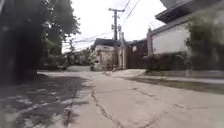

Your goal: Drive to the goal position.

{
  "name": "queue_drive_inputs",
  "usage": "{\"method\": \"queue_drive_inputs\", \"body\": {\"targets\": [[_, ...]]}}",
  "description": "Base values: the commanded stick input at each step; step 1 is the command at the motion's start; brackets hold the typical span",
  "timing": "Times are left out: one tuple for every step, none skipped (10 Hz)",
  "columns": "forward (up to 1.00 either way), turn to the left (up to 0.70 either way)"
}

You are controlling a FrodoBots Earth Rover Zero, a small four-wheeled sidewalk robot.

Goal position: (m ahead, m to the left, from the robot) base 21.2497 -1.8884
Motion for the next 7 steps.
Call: {"method": "queue_drive_inputs", "body": {"targets": [[0.70, 0.01], [0.70, 0.01], [0.70, 0.01], [0.70, 0.02], [0.70, 0.02], [0.70, 0.02], [0.70, 0.02]]}}
